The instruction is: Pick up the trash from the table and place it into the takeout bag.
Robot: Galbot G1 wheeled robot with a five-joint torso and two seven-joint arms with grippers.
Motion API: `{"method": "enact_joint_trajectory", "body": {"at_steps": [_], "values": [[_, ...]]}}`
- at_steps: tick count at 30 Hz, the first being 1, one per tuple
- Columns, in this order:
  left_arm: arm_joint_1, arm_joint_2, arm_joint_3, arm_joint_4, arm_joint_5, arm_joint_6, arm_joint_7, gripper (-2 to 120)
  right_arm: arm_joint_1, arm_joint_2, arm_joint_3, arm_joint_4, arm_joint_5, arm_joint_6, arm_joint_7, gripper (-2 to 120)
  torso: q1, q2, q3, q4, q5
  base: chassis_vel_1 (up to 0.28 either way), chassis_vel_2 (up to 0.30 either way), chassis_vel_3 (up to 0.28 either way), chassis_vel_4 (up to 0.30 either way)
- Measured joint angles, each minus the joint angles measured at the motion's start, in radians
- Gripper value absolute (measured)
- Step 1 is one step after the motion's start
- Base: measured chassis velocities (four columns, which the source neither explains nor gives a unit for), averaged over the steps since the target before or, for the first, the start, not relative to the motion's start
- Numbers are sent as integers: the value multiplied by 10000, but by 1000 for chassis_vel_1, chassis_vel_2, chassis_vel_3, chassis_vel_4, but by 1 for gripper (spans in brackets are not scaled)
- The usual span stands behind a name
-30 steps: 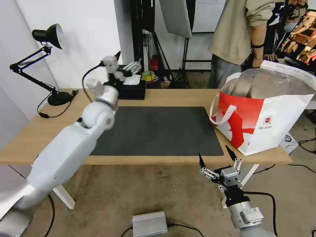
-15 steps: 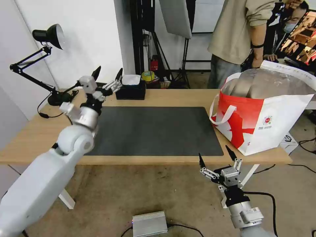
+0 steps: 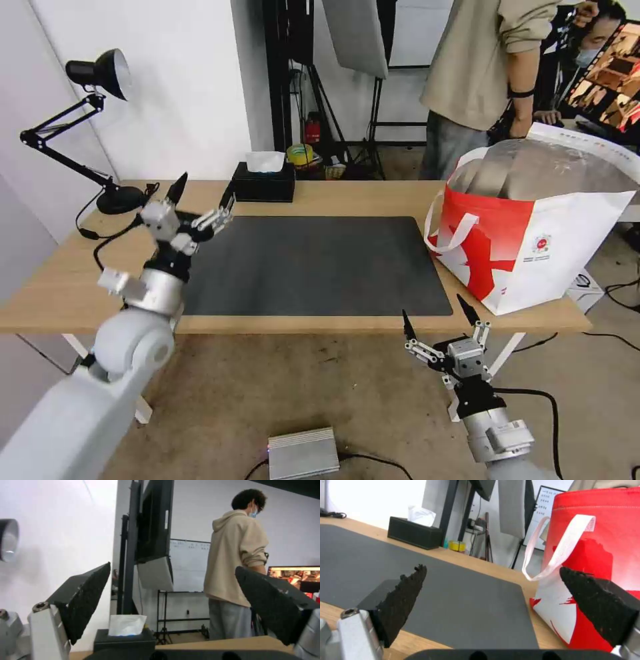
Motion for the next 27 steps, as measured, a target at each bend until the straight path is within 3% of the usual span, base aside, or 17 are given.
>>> {"method": "enact_joint_trajectory", "body": {"at_steps": [7,19,27], "values": [[1694,-907,-878,-390,872,-537,545,100,0,0,1,0,0,0,0,100,0,0,0,1,-2,0,0,0,0],[3335,-2235,-1329,-1047,2238,-1343,1196,100,0,0,1,0,0,0,0,100,0,0,0,0,1,0,0,0,0],[4005,-3129,-1495,-1080,3042,-2002,1633,100,0,0,1,0,0,0,0,100,0,-1,0,-1,-1,0,0,0,0]]}}
